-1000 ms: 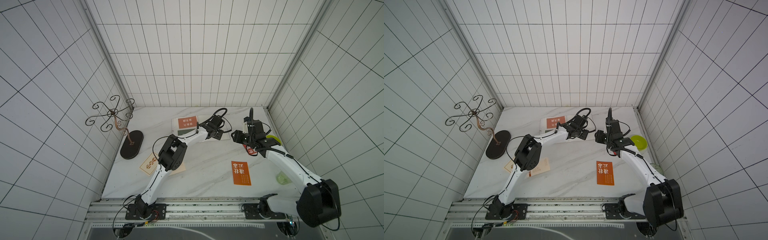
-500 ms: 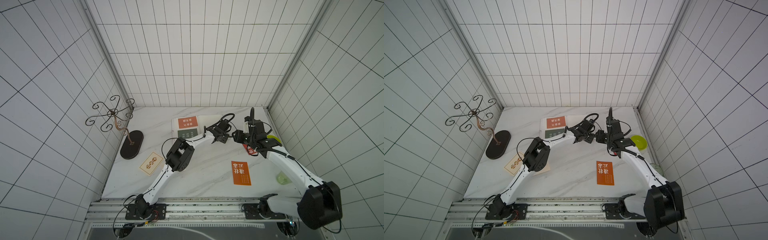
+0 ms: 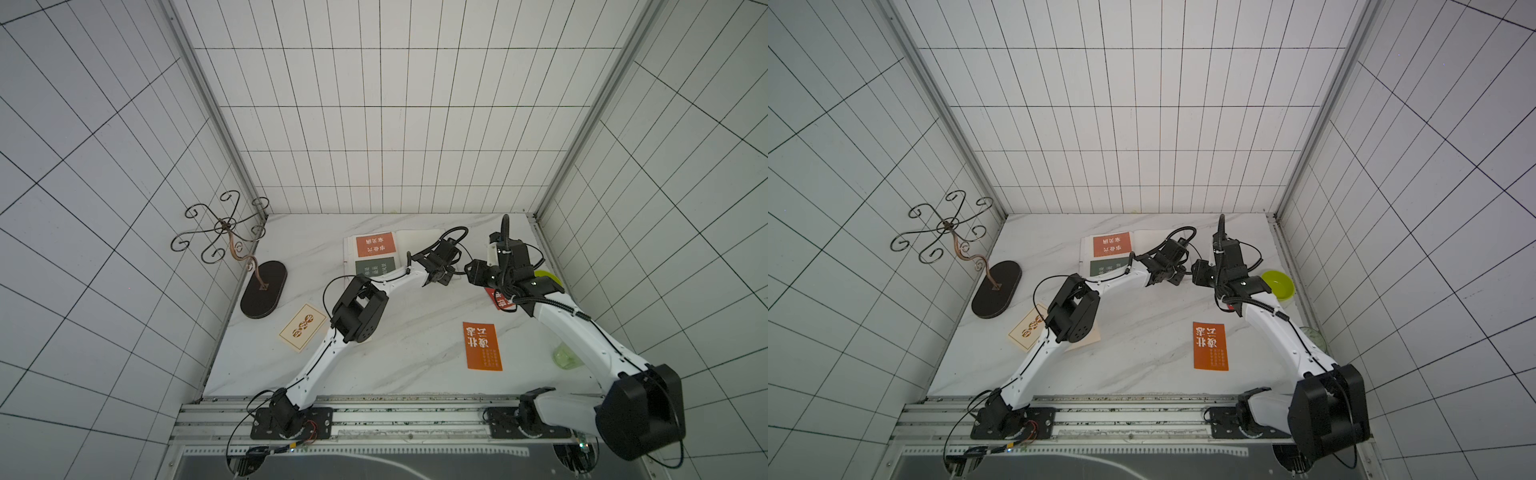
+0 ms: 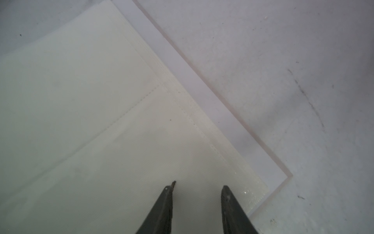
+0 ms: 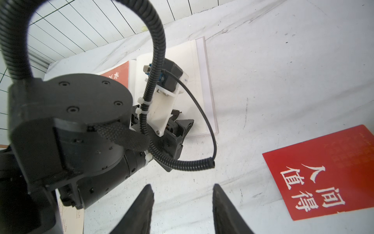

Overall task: Place the photos into the photo albums
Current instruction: Turn the page of the photo album at the center of the board.

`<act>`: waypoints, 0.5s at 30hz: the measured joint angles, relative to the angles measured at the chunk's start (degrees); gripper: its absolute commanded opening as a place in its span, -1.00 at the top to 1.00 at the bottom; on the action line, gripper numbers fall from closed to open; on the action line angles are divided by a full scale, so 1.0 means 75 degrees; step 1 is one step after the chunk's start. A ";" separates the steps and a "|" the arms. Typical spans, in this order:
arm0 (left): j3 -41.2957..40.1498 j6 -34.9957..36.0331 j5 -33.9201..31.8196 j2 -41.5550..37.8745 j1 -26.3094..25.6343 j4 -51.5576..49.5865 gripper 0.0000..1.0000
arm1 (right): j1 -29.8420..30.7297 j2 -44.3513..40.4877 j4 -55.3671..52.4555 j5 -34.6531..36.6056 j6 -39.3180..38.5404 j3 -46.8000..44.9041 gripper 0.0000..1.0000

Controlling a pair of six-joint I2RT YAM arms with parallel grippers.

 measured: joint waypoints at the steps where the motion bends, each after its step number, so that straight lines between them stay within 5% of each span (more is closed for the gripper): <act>1: 0.0000 0.0006 0.0012 0.0000 0.0000 0.0000 0.33 | 0.0000 0.0000 0.0000 0.0000 -0.0003 0.0003 0.04; 7: 0.0003 -0.0131 0.0294 0.0000 0.0006 0.0052 -0.25 | -0.0003 -0.0009 0.0000 0.0003 -0.0055 0.0000 0.04; 15: 0.0058 -0.0353 0.0647 0.0015 0.0000 0.0090 -0.35 | -0.0050 -0.0023 0.0000 0.0000 -0.0085 0.0003 0.04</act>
